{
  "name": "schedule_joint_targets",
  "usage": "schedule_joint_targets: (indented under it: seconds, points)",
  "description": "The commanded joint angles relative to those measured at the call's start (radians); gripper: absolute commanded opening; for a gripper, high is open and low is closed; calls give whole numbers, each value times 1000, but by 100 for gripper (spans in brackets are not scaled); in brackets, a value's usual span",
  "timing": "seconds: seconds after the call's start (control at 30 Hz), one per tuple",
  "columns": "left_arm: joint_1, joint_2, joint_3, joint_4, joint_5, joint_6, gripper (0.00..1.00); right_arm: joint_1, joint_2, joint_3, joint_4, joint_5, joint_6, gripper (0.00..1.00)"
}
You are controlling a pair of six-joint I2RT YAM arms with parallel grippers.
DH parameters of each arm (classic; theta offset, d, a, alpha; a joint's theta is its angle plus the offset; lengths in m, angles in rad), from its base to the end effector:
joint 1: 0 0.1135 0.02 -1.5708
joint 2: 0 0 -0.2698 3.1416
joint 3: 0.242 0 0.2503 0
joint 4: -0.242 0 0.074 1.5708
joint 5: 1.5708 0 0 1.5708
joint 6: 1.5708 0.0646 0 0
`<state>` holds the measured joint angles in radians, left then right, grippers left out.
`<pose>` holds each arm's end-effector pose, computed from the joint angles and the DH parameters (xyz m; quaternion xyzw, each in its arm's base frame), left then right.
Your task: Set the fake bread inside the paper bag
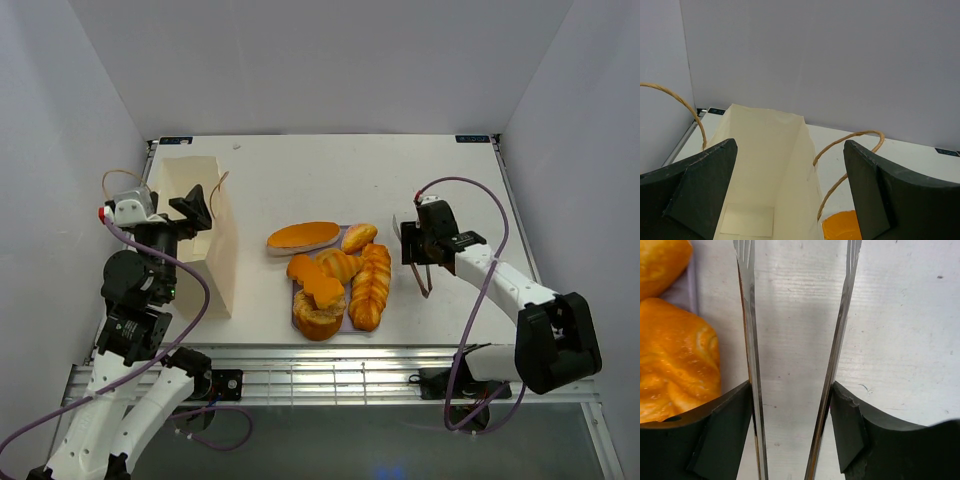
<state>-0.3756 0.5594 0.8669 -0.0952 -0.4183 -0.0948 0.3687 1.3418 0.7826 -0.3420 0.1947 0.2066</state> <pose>0.1350 -0.0250 0.4154 -0.0740 0.6311 -0.0505 0.7705 0.2674 0.0899 0.1905 -0.0443 0.9395 0.0047 0.3396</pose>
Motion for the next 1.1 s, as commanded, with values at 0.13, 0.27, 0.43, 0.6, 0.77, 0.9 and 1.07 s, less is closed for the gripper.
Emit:
schedule_joint_targets:
  seconds: [0.13,0.27,0.43,0.6,0.77,0.9,1.07]
  points:
    - [-3,-15,-14,18,3,3,98,6,-133,63,-87,-32,-7,66]
    - [-5,-18,-19,25,-2,6,98,12,-173,81,-126,-72,-10,65]
    - [-9,-24,-16,25,7,10,98,30,-213,144,-229,-57,-32,65]
    - [-11,-16,0,22,29,29,98,56,-262,191,-288,-67,-26,65]
    - [-13,14,98,-29,12,44,98,68,-296,245,-347,-121,-42,65]
    - [-14,37,176,-87,10,33,96,96,-316,276,-373,-184,-44,65]
    - [-14,36,228,-145,12,30,96,125,-340,308,-411,-302,-33,65]
